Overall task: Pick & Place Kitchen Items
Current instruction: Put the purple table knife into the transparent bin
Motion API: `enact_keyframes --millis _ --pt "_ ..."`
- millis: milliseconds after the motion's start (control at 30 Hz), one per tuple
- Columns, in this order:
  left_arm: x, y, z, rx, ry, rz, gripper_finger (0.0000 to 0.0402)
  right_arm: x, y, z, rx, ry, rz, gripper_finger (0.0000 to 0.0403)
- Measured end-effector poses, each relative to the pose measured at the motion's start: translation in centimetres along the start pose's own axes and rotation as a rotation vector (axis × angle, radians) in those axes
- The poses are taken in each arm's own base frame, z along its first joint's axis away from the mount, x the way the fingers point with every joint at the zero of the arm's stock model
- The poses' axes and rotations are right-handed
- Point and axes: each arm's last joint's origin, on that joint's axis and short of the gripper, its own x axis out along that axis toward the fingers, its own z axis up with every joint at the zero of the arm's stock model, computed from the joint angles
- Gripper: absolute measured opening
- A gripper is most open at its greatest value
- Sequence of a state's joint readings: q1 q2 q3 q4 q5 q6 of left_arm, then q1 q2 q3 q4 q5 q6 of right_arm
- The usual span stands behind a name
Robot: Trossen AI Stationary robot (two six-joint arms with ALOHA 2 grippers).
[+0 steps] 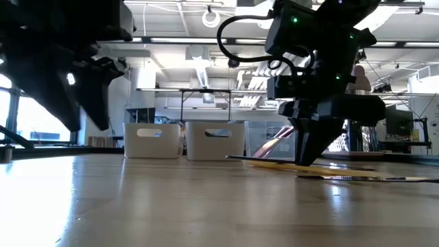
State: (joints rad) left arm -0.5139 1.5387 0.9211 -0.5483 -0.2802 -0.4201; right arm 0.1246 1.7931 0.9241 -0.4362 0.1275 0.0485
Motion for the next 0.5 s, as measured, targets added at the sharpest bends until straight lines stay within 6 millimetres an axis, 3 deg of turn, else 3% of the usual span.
enact_keyframes --millis 167,267,367,500 --pt "0.0 0.4 1.3 0.205 -0.133 0.105 0.0232 0.0 0.0 0.0 0.002 -0.002 -0.001 0.0051" --pt "0.1 1.3 2.4 0.299 -0.22 0.303 0.0232 0.0 0.0 0.0 0.003 -0.003 -0.001 0.0051" --pt "1.4 3.3 3.4 0.257 -0.236 0.527 0.0232 0.0 0.0 0.0 0.005 -0.004 -0.001 0.0051" --pt "4.6 5.3 3.6 0.296 -0.122 0.52 0.0232 0.0 0.0 0.0 0.007 -0.006 -0.001 0.0051"
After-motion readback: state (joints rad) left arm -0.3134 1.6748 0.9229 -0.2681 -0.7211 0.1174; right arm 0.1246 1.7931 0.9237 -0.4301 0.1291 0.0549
